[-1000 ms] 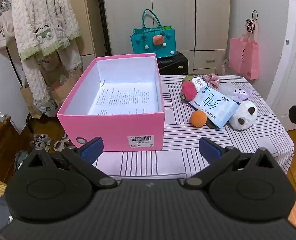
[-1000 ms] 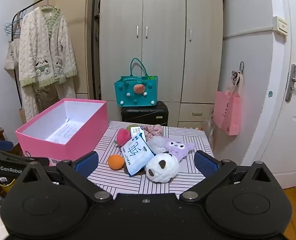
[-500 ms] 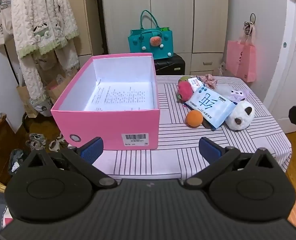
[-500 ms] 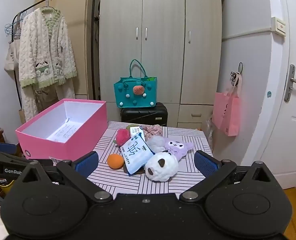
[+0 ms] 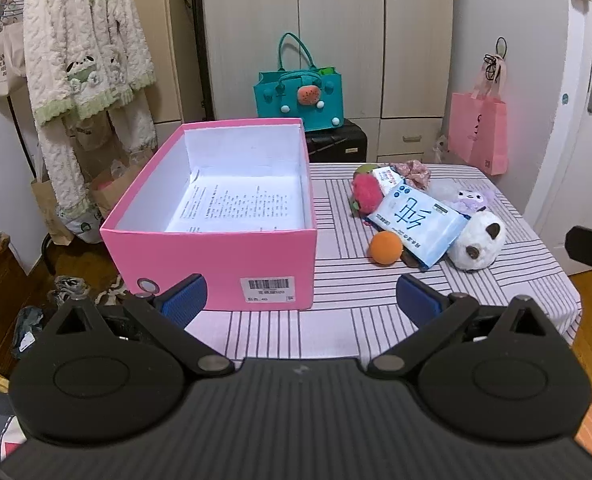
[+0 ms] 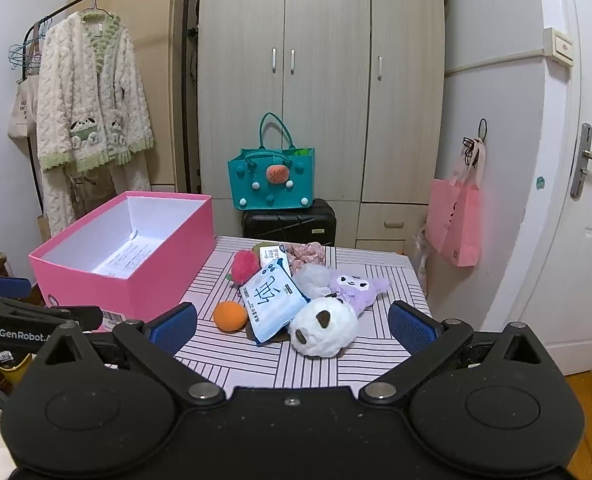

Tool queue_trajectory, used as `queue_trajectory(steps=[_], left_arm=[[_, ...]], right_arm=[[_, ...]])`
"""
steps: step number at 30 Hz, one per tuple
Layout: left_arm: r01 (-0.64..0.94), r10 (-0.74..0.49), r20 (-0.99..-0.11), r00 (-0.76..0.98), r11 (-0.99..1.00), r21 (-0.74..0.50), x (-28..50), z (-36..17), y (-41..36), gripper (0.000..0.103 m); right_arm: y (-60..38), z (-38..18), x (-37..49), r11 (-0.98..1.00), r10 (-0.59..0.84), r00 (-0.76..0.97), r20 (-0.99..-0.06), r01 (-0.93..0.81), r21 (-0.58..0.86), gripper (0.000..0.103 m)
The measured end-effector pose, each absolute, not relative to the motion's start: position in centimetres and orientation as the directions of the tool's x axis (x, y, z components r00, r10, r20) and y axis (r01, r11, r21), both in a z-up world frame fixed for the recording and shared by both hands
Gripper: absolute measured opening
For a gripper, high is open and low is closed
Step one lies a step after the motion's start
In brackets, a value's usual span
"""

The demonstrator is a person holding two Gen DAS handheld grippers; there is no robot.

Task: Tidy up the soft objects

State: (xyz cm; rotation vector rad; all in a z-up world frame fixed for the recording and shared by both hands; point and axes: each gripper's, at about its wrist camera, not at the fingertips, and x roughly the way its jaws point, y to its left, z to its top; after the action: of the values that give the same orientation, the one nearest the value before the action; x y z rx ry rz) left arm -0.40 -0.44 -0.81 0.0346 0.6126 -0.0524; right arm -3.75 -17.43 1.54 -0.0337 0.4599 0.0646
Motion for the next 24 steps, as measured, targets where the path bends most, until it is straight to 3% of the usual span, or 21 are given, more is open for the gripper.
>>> queue_trajectory(steps=[15, 24], left_arm=[[0.030, -0.001, -0.564, 0.826, 0.999, 0.043, -0.3, -1.2, 0.1, 0.102], [0.011, 0.029, -0.524, 0.851, 0.997, 0.072, -1.1, -1.0, 0.0, 0.103]], right_arm=[[-17.5, 1.2, -3.4, 0.998, 0.058, 0.891, -0.451, -0.069, -0.008, 0.103], [-17.3, 1.1, -4.7, 0.998, 0.048, 0.912, -0.407, -0.060, -0.017, 0.103]])
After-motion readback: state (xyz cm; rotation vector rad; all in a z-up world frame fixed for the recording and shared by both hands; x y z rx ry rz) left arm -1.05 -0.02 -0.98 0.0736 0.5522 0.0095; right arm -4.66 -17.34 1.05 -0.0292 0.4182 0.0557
